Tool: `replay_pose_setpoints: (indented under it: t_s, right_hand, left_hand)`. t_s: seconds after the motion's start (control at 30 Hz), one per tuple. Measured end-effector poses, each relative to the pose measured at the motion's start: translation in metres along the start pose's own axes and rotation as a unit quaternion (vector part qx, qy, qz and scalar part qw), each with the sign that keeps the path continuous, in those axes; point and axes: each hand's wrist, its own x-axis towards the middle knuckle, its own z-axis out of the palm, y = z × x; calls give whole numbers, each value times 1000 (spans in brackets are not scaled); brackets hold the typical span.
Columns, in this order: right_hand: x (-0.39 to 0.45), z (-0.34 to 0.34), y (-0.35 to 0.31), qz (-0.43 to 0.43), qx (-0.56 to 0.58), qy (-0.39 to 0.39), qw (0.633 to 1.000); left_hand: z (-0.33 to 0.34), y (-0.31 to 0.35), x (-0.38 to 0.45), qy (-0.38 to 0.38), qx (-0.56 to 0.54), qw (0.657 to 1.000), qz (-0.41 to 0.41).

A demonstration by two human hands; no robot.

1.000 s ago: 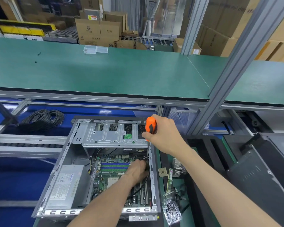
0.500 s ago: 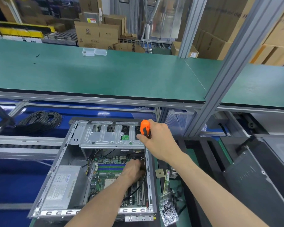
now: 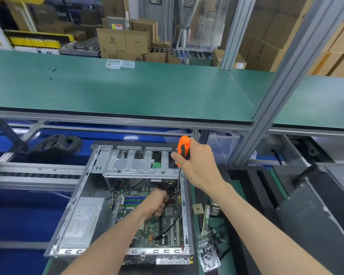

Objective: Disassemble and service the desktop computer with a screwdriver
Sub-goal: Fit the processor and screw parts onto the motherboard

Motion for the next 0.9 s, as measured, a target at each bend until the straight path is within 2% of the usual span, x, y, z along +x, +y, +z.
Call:
replay_pose_setpoints:
  t_s: [0.07, 0.13, 0.17, 0.27, 0.33, 0.37, 0.53, 0.7, 0.9]
  right_hand:
    - [0, 2, -1, 4, 7, -1, 1000]
    - [0, 4, -5, -2, 10, -3, 1000]
    - [0, 6, -8, -9, 10, -4, 1000]
    - [1, 8, -15, -20, 12, -2, 1000]
    - [1, 9, -19, -33, 17, 7, 999]
    - [1, 11, -21, -39, 20, 11, 999]
    - [-8, 31, -11, -40, 17, -1, 999]
    - [-34, 70, 9, 16, 5, -105, 994]
    - [-40, 81, 4, -20, -55, -156, 986]
  left_hand:
    - [-9, 0, -9, 2, -124, 992, -6]
    - [-14, 1, -17, 13, -159, 987, 2]
    - [-15, 3, -23, 25, -149, 988, 16]
    - [-14, 6, -32, 45, 7, 995, 94]
    - [-11, 5, -34, 50, 118, 982, 139]
    - [-10, 5, -35, 63, 141, 977, 145]
    - [-9, 9, -43, 104, 121, 973, 169]
    - [-14, 22, -59, 132, 88, 961, 228]
    - [-27, 17, -72, 135, 72, 969, 196]
